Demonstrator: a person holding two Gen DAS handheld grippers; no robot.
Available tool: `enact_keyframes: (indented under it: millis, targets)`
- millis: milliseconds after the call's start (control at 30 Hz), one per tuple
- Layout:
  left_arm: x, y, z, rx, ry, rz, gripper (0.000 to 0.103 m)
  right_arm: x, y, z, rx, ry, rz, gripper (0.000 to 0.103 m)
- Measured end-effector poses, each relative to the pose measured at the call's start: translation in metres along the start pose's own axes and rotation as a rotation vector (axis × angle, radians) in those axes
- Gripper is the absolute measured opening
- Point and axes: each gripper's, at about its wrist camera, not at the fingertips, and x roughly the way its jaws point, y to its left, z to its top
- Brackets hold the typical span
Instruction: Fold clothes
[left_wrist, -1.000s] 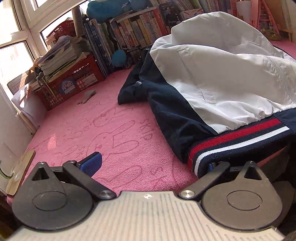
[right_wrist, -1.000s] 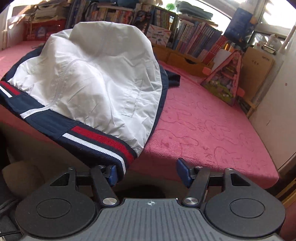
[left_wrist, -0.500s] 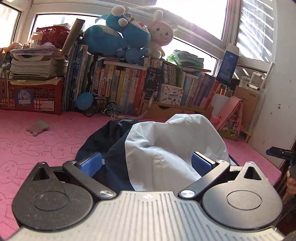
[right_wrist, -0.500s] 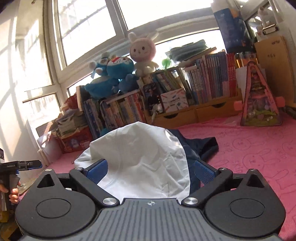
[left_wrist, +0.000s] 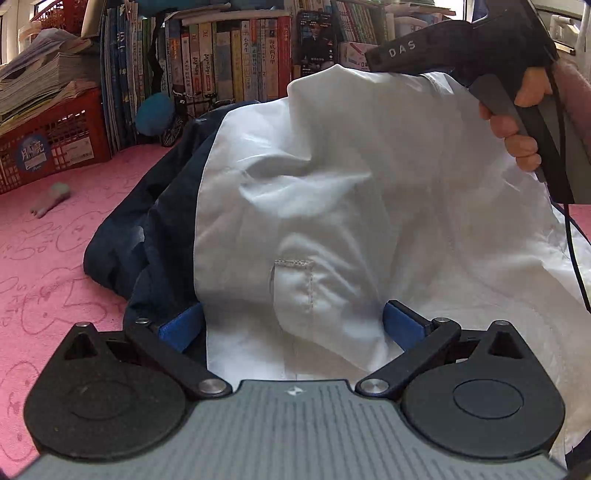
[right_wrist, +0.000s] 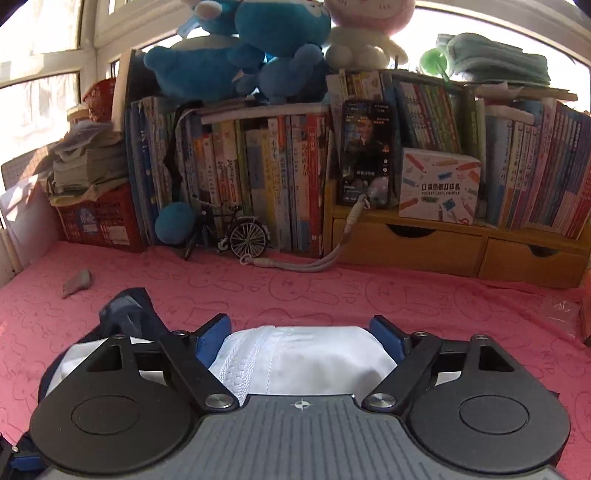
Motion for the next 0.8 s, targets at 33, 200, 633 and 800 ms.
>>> enact_keyframes:
  millis: [33, 200, 633, 800]
  targets:
    - [-0.004, 0.001, -0.002, -0.005, -0.002, -0.006, 0.103, 0.004, 0.004, -0.011, -0.025, 0.042, -0.008, 0.061]
    - [-0.041, 0.030, 0.021, -0.154, 0.011, -0.045, 0.103, -0.019, 0.012, -0.089, -0.165, 0.170, -0.018, 0.055]
    - [0.033, -0.023, 0.053, -0.012, -0.011, 0.049, 0.103, -0.132, -0.002, -0.122, -0.199, 0.081, 0.133, 0.081]
    - [0.041, -0.015, 0.028, -0.003, -0.011, 0.048, 0.103, -0.154, -0.086, -0.091, 0.076, -0.091, 0.006, 0.103]
